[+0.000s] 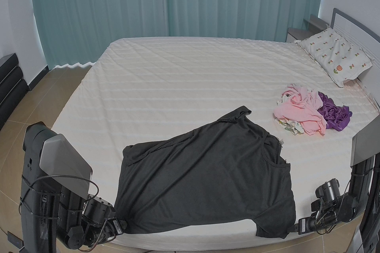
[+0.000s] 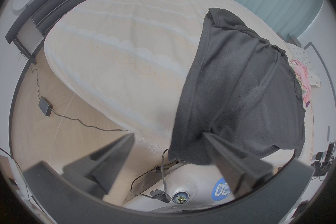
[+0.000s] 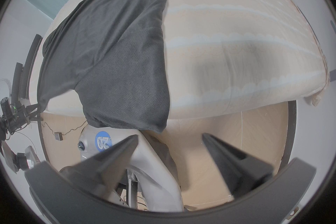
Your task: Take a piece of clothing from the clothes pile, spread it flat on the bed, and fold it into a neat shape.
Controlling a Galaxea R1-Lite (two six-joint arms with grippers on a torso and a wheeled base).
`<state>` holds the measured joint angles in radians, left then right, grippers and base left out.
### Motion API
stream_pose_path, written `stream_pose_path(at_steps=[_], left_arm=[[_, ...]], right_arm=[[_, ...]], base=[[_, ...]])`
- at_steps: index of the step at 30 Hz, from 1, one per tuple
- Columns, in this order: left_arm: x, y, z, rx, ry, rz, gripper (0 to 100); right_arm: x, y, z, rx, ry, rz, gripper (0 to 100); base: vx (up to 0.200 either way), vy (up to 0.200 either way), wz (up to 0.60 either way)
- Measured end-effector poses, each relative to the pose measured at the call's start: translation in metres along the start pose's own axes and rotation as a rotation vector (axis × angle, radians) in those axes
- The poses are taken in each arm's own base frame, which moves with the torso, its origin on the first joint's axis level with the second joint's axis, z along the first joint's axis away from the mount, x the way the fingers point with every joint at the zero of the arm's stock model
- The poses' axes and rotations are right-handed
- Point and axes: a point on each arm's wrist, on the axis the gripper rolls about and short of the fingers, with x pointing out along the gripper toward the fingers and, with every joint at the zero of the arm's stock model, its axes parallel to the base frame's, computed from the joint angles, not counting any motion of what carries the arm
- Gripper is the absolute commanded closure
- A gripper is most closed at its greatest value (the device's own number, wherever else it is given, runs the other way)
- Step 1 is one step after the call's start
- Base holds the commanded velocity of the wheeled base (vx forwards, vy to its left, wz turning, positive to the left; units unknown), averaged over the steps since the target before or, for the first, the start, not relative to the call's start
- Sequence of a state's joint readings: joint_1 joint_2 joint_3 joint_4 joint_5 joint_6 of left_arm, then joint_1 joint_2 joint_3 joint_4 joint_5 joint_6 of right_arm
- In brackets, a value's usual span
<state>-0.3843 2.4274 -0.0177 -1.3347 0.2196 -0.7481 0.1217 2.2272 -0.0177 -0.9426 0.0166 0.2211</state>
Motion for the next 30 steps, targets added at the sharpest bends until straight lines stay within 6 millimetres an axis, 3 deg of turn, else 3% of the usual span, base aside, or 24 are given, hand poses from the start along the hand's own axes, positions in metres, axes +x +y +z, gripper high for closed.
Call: stream_pose_path(at_steps=[8, 16, 22, 30], left_arm=[[-0.002, -0.001, 0.005, -0.018, -0.028, -0.017, 0], [-0.021, -0.007, 0.032, -0.096, -0.173, -0.121, 0], [-0.033, -0.010, 0.048, -0.124, -0.279, -0.197, 0], [-0.036, -0.011, 0.056, -0.159, -0.332, -0.232, 0]], right_arm=[[-0.004, -0.005, 0.009, 0.040, -0.082, 0.016, 0], [-0.022, -0.003, 0.033, 0.158, -0.305, 0.175, 0], [-0.032, 0.008, 0.044, 0.236, -0.412, 0.277, 0], [-0.030, 0.017, 0.049, 0.211, -0.467, 0.314, 0]], base=[[0.000, 0.000, 0.00], [0.000, 0.000, 0.00], [0.000, 0.000, 0.00], [0.200, 0.000, 0.00]])
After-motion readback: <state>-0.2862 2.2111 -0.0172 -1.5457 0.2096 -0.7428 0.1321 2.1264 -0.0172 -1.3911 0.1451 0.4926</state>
